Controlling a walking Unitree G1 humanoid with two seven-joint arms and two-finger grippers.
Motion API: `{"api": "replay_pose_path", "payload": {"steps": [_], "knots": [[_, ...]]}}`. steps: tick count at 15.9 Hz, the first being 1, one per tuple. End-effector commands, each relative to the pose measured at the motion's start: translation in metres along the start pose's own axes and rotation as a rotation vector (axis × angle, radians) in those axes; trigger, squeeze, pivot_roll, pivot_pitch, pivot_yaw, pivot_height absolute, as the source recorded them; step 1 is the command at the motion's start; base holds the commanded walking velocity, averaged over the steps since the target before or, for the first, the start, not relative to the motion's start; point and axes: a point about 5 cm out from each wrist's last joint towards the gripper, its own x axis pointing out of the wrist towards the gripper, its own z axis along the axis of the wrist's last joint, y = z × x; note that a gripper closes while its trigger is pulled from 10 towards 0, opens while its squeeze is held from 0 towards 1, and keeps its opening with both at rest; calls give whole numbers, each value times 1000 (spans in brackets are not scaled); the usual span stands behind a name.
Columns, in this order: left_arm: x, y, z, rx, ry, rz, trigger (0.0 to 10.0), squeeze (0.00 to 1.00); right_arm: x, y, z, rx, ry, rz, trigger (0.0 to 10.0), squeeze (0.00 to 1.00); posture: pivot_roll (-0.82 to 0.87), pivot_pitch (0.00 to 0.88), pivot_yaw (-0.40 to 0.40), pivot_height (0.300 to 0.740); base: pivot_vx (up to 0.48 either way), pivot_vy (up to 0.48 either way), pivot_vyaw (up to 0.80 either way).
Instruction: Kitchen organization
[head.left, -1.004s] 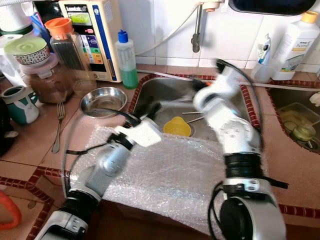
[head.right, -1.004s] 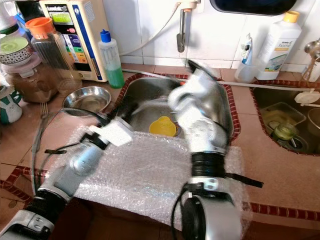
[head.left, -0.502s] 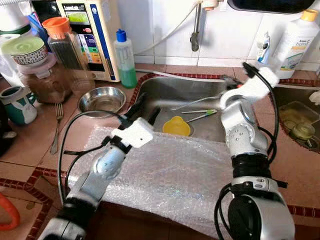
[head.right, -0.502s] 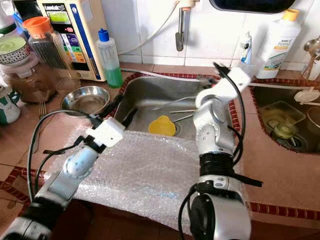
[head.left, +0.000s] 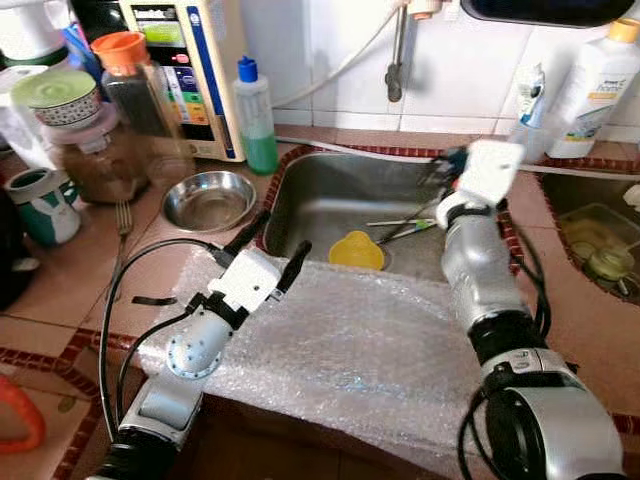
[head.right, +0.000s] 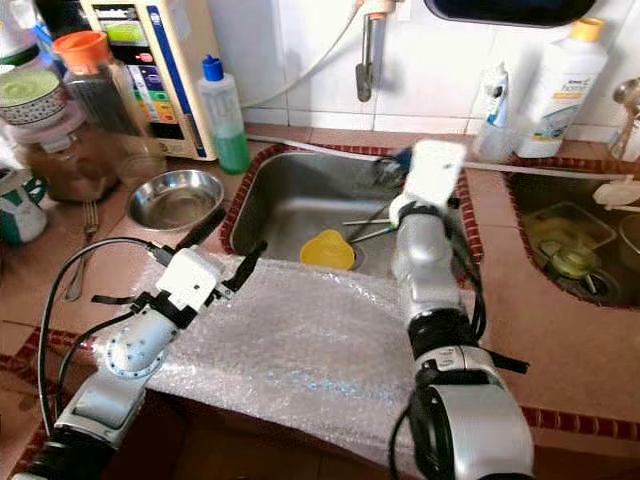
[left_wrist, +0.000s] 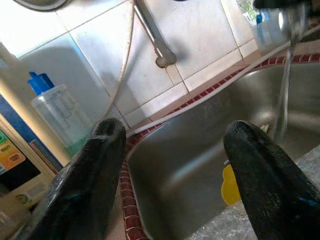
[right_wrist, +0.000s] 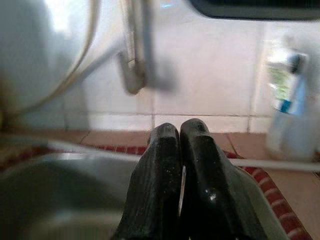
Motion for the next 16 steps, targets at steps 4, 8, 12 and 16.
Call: {"api": "replay_pose_path", "payload": {"steps": [4,8,12,16], "knots": [[-5,3,-1,-27,25,-17,10000,1000,-6,10,-16,-308,-9,166,4000,0,122,35,81,740,0,0,0],[-4,-1,-1,-65,38,-29,10000,1000,-12,11,-27,-511,-14,246,10000,1000,119,34,83,740,0,0,0],[-4,-4,-4,-158,75,-35,10000,1000,-15,10,-34,-524,12,258,10000,1000,123,33,86,740,0,0,0],[-2,-8,-4,-207,99,-91,10000,1000,-18,19,-39,-511,29,293,10000,1000,118,32,94,740,0,0,0]]}}
